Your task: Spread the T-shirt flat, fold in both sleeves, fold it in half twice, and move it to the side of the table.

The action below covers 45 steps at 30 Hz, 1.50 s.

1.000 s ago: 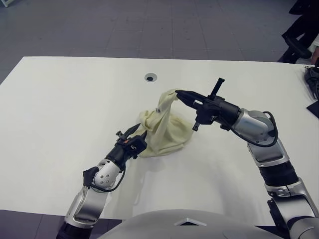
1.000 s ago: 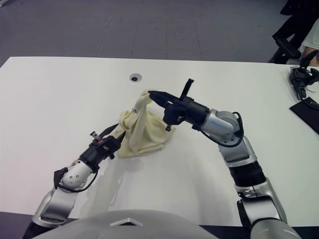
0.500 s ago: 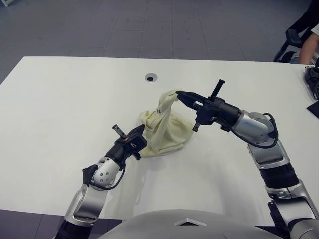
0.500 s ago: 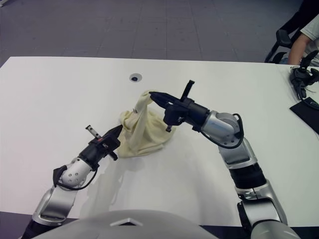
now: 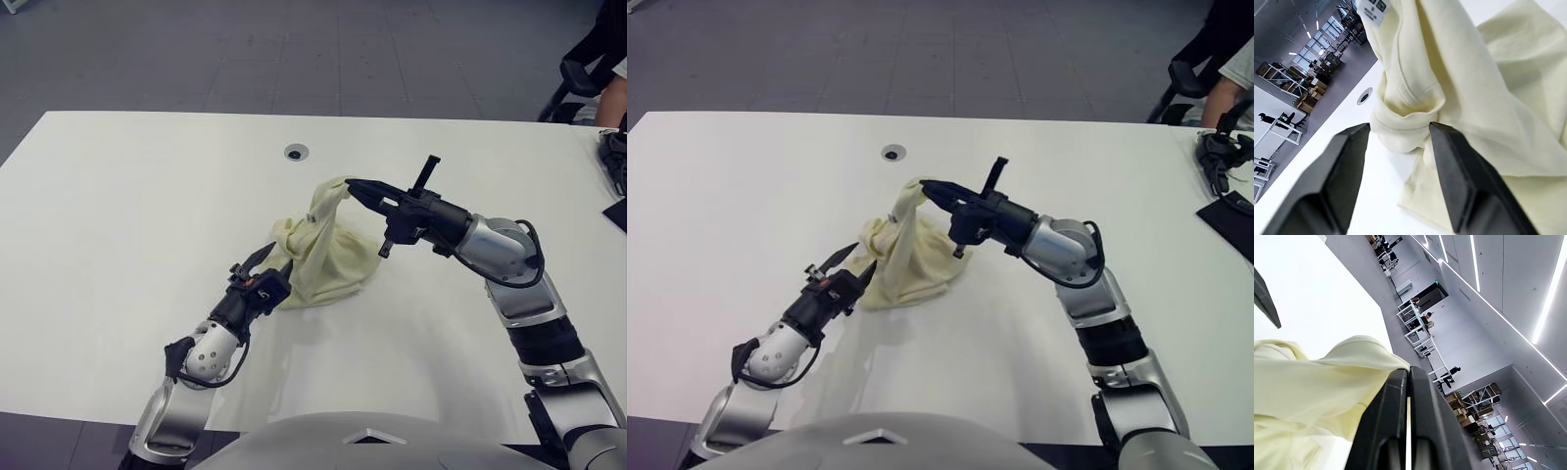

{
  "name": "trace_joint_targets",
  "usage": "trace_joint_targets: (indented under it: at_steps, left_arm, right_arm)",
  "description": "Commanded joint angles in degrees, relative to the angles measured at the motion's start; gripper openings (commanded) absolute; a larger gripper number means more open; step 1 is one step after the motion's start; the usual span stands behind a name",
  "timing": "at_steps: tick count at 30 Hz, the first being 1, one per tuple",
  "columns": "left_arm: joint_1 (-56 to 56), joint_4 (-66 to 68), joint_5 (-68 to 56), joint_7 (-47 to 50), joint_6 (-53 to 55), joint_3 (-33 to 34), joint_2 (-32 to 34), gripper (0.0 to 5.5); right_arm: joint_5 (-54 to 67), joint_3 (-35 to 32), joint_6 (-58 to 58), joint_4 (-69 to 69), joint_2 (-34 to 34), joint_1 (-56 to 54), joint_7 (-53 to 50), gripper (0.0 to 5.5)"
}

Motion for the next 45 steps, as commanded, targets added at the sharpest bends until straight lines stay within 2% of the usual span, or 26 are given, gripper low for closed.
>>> trace_joint_targets:
  at_steps: [1, 13, 15, 17, 26, 45]
  left_arm:
    - [-0.2, -0.9, 0.5, 0.2, 1.0, -0.2, -0.8, 3.03]
    - [-4.6, 2.0, -0.7, -2.3, 1.0, -0.9, -0.5, 5.14]
    - [-5.6, 3.0, 0.3, -1.5, 1.4, -1.3, -1.0, 5.39]
    - [-6.5, 3.9, 1.2, -0.8, 1.7, -1.5, -1.6, 5.39]
    - [-5.6, 3.7, 1.9, 0.3, 2.1, -1.9, -2.5, 4.01]
    - [-6.2, 4.5, 2.4, 1.4, 2.4, -3.6, -3.7, 0.49]
  right_arm:
    - [0.7, 0.2, -0.2, 0.3, 0.5, -1.3, 0.4, 0.00]
    - [-1.1, -1.7, 4.0, -5.4, 0.5, 2.6, -1.9, 0.00]
    - [-1.2, -1.7, 4.4, -5.7, 0.5, 2.7, -2.0, 0.00]
    - [-1.2, -1.7, 4.7, -6.0, 0.4, 2.9, -2.1, 0.00]
    - [-1.1, -1.4, 5.0, -6.2, 0.4, 2.9, -2.1, 0.00]
    - [-1.1, -1.2, 4.9, -5.9, 0.6, 2.7, -2.0, 0.00]
